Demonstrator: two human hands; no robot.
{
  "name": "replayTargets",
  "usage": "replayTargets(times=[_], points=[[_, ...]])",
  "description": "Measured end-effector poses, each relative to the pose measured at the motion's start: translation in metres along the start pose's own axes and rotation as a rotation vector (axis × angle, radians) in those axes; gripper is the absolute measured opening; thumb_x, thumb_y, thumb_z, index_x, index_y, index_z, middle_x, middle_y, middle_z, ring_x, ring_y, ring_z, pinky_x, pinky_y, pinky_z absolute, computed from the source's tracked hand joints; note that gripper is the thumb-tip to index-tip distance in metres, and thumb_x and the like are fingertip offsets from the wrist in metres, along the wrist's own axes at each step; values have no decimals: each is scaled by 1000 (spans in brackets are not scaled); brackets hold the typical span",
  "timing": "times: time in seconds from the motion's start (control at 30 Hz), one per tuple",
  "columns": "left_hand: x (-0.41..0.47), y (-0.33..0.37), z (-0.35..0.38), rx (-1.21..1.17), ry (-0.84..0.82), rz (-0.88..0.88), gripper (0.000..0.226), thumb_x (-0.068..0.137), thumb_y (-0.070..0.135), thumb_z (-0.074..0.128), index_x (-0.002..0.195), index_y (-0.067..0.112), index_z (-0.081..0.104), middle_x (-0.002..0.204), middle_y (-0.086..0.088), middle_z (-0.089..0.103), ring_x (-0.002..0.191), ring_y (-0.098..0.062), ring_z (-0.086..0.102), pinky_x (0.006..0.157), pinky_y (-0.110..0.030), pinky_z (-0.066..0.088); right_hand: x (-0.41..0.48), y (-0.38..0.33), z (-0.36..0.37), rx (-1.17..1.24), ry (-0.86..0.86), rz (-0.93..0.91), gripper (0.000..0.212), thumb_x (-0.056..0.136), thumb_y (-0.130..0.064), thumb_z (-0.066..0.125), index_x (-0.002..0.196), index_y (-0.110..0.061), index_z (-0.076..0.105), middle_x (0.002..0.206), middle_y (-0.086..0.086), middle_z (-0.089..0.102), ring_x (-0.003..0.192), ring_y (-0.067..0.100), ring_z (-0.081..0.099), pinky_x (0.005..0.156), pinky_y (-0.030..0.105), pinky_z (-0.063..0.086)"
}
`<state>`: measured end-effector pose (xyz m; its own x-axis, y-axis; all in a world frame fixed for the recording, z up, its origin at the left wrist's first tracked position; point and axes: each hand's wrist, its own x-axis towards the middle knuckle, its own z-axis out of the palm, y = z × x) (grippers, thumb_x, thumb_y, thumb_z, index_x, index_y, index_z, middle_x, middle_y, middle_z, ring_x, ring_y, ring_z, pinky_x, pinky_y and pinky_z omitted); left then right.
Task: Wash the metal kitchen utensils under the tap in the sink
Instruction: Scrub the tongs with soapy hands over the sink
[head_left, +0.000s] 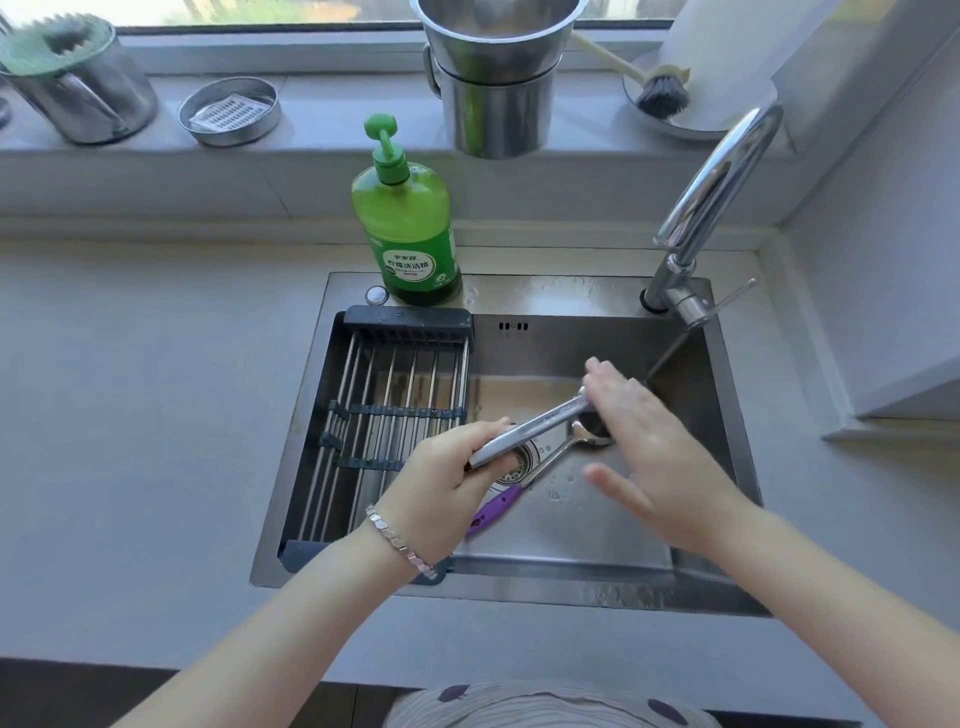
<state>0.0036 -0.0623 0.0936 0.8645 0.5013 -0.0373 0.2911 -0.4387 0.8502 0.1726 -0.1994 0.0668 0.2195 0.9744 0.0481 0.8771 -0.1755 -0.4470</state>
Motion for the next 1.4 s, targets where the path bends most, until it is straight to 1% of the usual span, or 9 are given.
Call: replayTargets(times=[0.17, 0.37, 0.5, 0.57, 0.7, 0.9, 1.13, 1.27, 1.4], points=[[-2, -4, -3, 41, -45, 39, 31, 87, 2, 56, 117, 9, 61, 116, 13, 53, 120, -2, 46, 97, -2, 33, 8, 18, -5, 1012, 142, 646, 33, 93, -32, 47, 112, -11, 63, 119, 4, 65, 106, 10, 61, 98, 25, 45], [-1, -11, -1, 1, -18, -72, 35, 85, 2, 59, 108, 28, 61, 130, 9, 46, 123, -4, 42, 101, -19, 37, 11, 12, -13, 1591, 72, 608, 18, 74, -15, 60, 87, -4, 68, 81, 8, 74, 72, 16, 71, 65, 24, 58], [5, -9, -7, -670, -248, -609, 81, 68, 8, 73, 136, 21, 32, 130, -11, 52, 104, -24, 64, 84, -36, 56, 10, 7, -24, 1466, 37, 465, 11, 65, -12, 66, 69, -12, 76, 77, 8, 74, 72, 19, 71, 66, 25, 58], [10, -6, -14, -914, -404, -763, 59, 70, 19, 68, 121, 5, 43, 102, -15, 69, 68, -18, 70, 57, -26, 58, 10, 4, -32, 1397, -13, 374, 10, 61, -10, 68, 66, -13, 76, 75, 8, 74, 73, 21, 70, 70, 29, 59], [8, -6, -18, -804, -561, -750, 45, 72, 30, 66, 104, -2, 60, 73, -5, 72, 41, -4, 49, 37, -12, 40, 9, 0, -52, 1177, -50, 233, 14, 54, -2, 74, 61, -15, 75, 72, 7, 75, 73, 20, 72, 73, 29, 58], [6, 0, -12, -272, -190, -500, 10, 74, 13, 73, 83, 17, 74, 57, 8, 66, 46, -1, 53, 45, -11, 43, -3, 12, -57, 651, 329, 254, 35, 71, 12, 71, 83, -20, 70, 85, -15, 73, 86, 3, 67, 82, 13, 51], [3, 6, -10, -8, -82, -359, 14, 74, 24, 74, 86, 17, 74, 70, 1, 69, 54, 0, 55, 61, -19, 50, -22, -18, -24, -260, 15, -211, 55, 84, -38, 57, 119, 4, 60, 128, 18, 56, 122, 29, 52, 107, 44, 36], [1, 7, -8, 14, -84, -352, 14, 75, 24, 72, 84, 13, 74, 64, -2, 63, 48, -2, 46, 54, -18, 43, -25, -19, -15, -306, -9, -224, 58, 78, -35, 70, 121, 3, 59, 132, 19, 53, 124, 34, 48, 101, 51, 39], [0, 6, -13, 6, -52, -333, 14, 75, 22, 72, 85, 13, 73, 75, -10, 70, 61, -12, 57, 65, -30, 53, -22, -9, -23, -207, 23, -125, 47, 87, -38, 46, 117, -7, 65, 134, 19, 51, 127, 33, 45, 104, 46, 36]])
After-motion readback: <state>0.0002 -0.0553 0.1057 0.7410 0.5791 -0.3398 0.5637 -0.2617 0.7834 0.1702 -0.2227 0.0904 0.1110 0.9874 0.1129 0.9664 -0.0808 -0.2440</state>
